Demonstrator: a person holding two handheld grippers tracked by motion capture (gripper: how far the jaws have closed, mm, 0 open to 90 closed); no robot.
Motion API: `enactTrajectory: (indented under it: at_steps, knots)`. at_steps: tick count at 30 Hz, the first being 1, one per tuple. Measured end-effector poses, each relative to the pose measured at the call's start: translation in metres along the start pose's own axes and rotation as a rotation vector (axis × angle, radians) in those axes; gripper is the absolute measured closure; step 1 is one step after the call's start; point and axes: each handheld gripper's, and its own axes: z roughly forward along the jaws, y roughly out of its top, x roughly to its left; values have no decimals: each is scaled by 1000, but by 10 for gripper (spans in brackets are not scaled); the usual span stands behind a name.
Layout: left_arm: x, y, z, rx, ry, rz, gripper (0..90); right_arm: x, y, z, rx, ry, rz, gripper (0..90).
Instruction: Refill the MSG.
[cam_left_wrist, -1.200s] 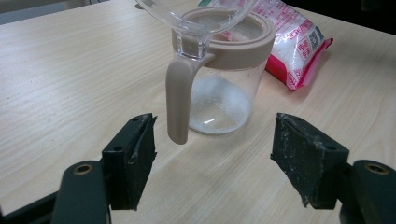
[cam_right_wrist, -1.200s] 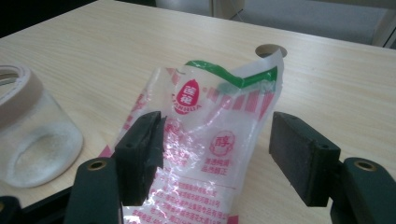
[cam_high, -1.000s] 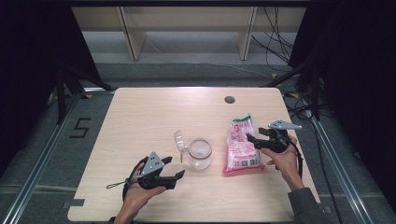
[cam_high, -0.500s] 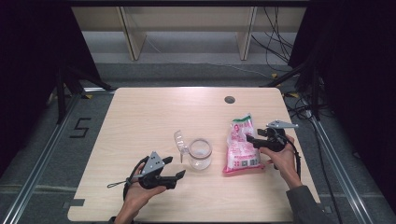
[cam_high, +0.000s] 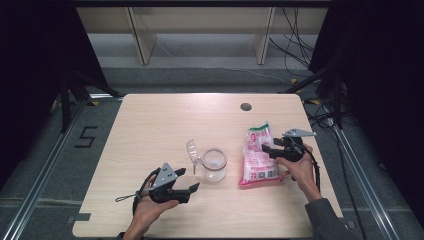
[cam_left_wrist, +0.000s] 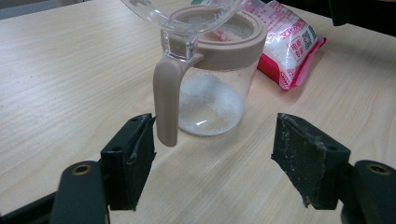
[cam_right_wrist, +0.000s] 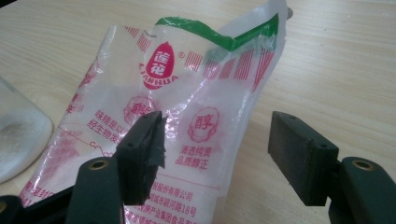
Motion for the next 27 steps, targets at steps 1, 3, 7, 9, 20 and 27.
enactTrajectory:
  at_steps: [1,3,7,9,20,27]
  knots:
    - [0,0,0,-1,1,0,290,-1,0,1,2,3,0,374]
    - [0,0,-1,5,6,6,290,-1,1,3,8,3,13,396]
    - [-1,0,-2,1,5,8,289,0,3,7,8,14,11,424]
    - [-1,1,-2,0,4,11,289,0,3,9,16,13,11,435]
    - [-2,-1,0,8,-1,10,288,-1,2,17,70,56,50,450]
    - [-3,-1,2,2,-7,8,289,-2,1,20,78,92,77,649]
